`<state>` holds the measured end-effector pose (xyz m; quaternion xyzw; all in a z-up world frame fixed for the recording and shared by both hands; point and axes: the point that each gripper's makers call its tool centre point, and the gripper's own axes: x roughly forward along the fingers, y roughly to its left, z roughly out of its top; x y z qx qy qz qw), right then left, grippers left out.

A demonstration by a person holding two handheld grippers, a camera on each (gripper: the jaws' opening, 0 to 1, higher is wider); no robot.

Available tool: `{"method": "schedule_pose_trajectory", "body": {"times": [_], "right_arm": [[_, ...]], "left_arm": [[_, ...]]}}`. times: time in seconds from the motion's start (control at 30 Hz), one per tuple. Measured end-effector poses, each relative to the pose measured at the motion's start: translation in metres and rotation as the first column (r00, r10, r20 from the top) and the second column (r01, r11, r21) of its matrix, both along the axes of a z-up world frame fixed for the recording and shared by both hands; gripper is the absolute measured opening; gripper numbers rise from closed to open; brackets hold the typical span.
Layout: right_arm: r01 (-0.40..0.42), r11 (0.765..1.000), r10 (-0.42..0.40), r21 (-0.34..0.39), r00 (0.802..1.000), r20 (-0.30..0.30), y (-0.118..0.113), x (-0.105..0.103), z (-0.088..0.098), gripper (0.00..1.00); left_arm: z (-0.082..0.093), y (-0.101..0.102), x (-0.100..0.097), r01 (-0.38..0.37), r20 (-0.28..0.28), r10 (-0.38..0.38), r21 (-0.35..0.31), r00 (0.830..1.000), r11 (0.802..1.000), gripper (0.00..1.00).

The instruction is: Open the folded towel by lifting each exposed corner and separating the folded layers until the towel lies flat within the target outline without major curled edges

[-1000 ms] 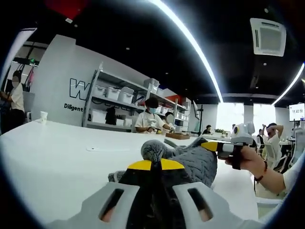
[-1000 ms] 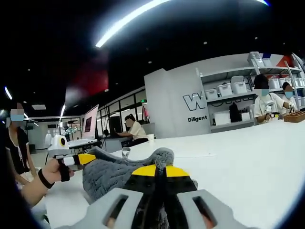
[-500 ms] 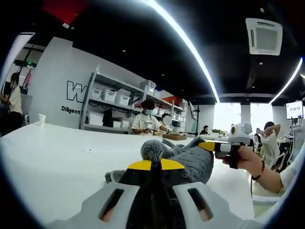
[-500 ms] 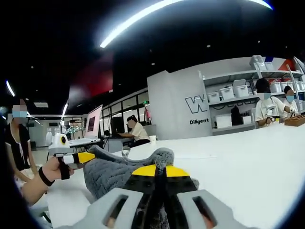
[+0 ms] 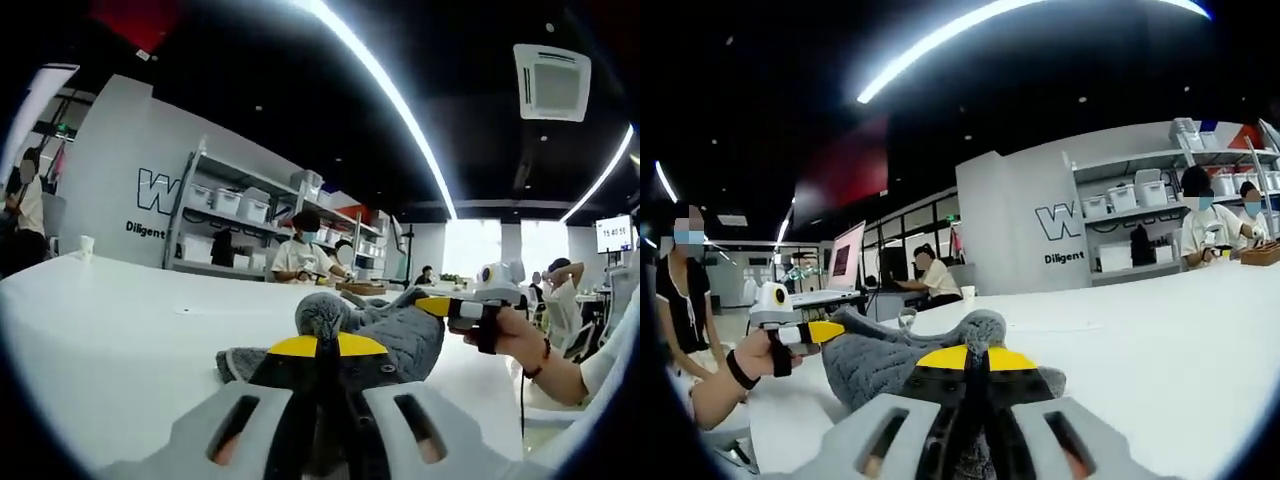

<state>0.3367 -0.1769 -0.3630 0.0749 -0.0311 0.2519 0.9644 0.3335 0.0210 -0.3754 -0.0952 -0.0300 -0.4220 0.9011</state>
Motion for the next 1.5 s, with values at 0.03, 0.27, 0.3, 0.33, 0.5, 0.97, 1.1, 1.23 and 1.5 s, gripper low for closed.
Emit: {"method": "schedule_pose_trajectory", "body": {"times": [0.03, 0.27, 0.3, 0.33, 0.5, 0.97, 1.1, 1.23, 1.5], "right_arm": [[-0.005, 1.0, 0.005, 0.003, 1.0, 0.001, 0.0, 0.0, 0.0, 0.0], [-0.011, 1.0, 0.011, -0.003, 1.0, 0.002, -0.001, -0.005, -0.003, 0.0], [-0.011, 1.0, 0.011, -0.003, 1.0, 0.002, -0.001, -0.005, -0.003, 0.0], [-0.011, 1.0, 0.011, -0.002, 1.0, -0.001, -0.001, -0.006, -0.004, 0.0], [-0.014, 1.0, 0.014, 0.004, 1.0, -0.002, 0.0, -0.011, -0.006, 0.0], [-0.016, 1.0, 0.016, 0.004, 1.0, -0.002, 0.003, -0.023, -0.011, 0.0], [-0.019, 1.0, 0.019, 0.006, 1.0, -0.004, 0.002, -0.029, -0.013, 0.0], [-0.021, 1.0, 0.021, 0.008, 1.0, -0.005, 0.003, -0.031, -0.014, 0.0], [-0.007, 0.999, 0.007, 0.031, 1.0, -0.004, -0.005, -0.041, -0.018, 0.0]], "left_arm": [[-0.001, 0.0, -0.002, -0.001, -0.004, 0.001, 0.003, 1.0, 1.0, 0.01], [-0.002, -0.001, -0.012, 0.01, 0.02, -0.01, 0.019, 1.0, 1.0, 0.01], [-0.003, -0.001, -0.012, 0.011, 0.02, -0.011, 0.021, 1.0, 1.0, 0.01], [-0.004, -0.001, -0.013, 0.012, 0.018, -0.013, 0.021, 1.0, 1.0, 0.02], [-0.01, -0.002, -0.022, 0.016, 0.02, -0.016, 0.026, 1.0, 1.0, 0.02], [-0.016, 0.001, -0.032, 0.029, 0.026, -0.03, 0.049, 0.999, 0.998, 0.02], [-0.016, 0.005, -0.027, 0.035, 0.032, -0.037, 0.058, 0.999, 0.998, 0.02], [-0.016, 0.007, -0.025, 0.034, 0.029, -0.036, 0.054, 0.999, 0.998, 0.02], [-0.018, 0.001, -0.033, 0.067, 0.036, -0.07, 0.086, 0.997, 0.994, 0.02]]}}
